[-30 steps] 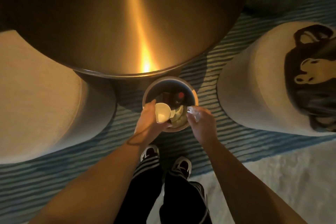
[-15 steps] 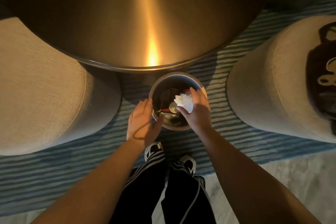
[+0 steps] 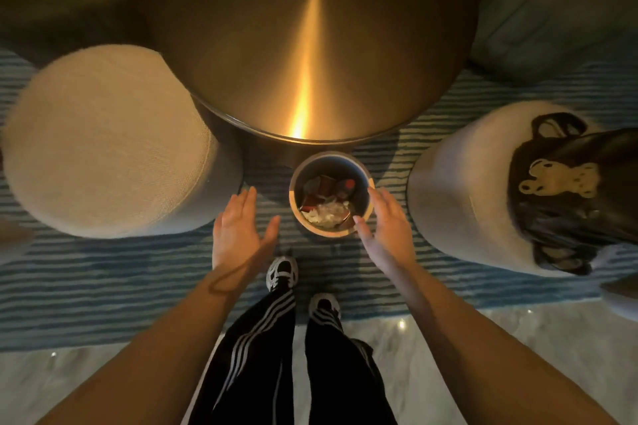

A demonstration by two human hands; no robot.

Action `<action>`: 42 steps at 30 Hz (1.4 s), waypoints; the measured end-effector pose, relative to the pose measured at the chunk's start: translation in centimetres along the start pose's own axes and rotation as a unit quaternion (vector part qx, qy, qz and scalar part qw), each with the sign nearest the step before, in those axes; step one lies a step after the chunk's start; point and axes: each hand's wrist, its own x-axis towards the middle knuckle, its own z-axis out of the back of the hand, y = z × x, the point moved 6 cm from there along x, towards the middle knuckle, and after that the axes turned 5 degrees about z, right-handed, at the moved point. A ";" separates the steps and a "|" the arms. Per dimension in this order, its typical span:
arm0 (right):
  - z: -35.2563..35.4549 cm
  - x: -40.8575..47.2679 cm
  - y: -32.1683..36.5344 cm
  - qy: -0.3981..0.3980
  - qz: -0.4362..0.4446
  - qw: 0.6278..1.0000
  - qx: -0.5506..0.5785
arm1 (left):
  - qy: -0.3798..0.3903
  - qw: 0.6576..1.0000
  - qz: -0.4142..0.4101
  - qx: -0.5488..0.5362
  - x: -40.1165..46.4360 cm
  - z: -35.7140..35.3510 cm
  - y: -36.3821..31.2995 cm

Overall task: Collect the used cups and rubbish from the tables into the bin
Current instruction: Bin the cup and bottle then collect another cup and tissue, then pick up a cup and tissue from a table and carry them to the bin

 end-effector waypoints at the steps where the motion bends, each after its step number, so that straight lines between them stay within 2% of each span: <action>1: 1.2 -0.7 1.1 0.002 0.018 1.000 -0.006 | -0.012 1.000 0.004 -0.005 -1.1 1.6 0.1; 6: 5.3 -3.6 7.1 0.011 0.078 0.996 -0.031 | -0.079 0.996 0.030 -0.006 -6.9 8.8 1.3; 11: 5.6 -5.7 15.2 0.045 0.183 0.981 -0.043 | -0.187 0.975 0.115 -0.024 -13.5 14.5 5.3; 18: 1.8 -8.8 29.3 0.110 0.374 0.920 -0.035 | -0.276 0.922 0.269 -0.044 -23.4 19.2 14.4; 23: -2.9 -9.5 38.4 0.156 0.458 0.875 -0.034 | -0.324 0.874 0.354 -0.072 -27.4 22.0 21.4; 30: -12.3 -8.0 52.1 0.200 0.522 0.829 -0.028 | -0.345 0.841 0.406 -0.091 -25.6 26.2 32.7; 33: -16.9 -5.5 60.3 0.189 0.522 0.831 -0.028 | -0.343 0.837 0.416 -0.091 -23.1 30.2 40.5; 38: -23.6 -2.1 77.6 0.166 0.512 0.843 -0.022 | -0.315 0.856 0.400 -0.086 -18.3 40.6 55.3; 42: -27.4 0.0 88.9 0.160 0.497 0.852 -0.034 | -0.309 0.863 0.392 -0.074 -14.4 49.2 65.0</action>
